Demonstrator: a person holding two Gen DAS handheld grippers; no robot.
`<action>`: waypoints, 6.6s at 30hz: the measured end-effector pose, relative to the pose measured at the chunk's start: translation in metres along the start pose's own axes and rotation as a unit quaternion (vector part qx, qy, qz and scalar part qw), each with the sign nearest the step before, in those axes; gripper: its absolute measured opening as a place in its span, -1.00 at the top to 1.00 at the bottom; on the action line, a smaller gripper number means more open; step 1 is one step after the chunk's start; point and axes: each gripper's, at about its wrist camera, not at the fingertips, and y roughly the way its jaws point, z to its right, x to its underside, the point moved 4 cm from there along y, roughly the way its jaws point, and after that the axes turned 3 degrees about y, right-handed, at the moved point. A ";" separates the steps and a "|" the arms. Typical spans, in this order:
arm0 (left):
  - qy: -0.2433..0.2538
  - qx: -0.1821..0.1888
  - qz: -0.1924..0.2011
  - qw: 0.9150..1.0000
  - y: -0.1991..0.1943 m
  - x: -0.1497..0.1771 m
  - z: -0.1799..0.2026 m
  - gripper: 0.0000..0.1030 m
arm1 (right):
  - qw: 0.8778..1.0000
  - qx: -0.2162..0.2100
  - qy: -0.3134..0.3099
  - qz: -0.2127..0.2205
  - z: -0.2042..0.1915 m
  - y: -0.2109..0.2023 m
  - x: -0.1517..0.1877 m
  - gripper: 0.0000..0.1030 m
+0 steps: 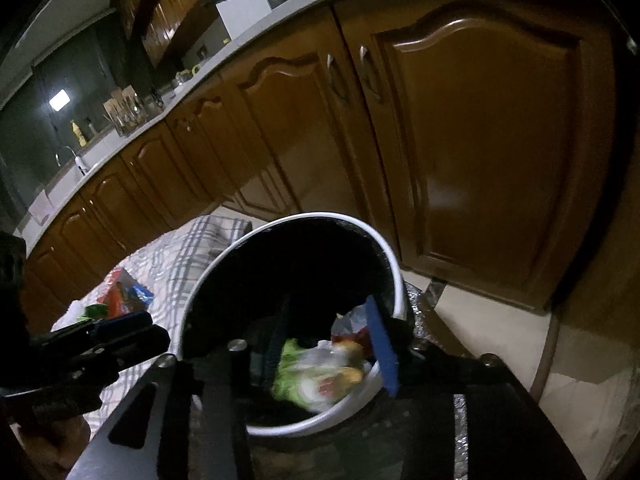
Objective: Collect trash
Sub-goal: 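Carry both items over the bin and open both tools to drop them, then move both tools back over the remaining trash on the table, then grasp green drink carton with left tool while right tool grasps crushed green can, then carry carton and can over the bin and open both tools to drop them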
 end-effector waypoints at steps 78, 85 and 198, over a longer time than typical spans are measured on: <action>-0.144 -0.093 0.007 0.985 -0.124 0.153 -0.204 0.39 | 0.958 -0.194 -0.198 -0.078 -0.274 0.059 0.073 -0.43; -0.169 -0.112 0.008 0.979 -0.145 0.172 -0.219 0.40 | 0.946 -0.201 -0.211 -0.145 -0.289 0.095 0.103 -0.43; 0.032 -0.011 -0.009 0.999 0.018 -0.017 0.006 0.01 | 1.000 -0.019 0.006 0.000 -0.004 0.002 -0.011 0.51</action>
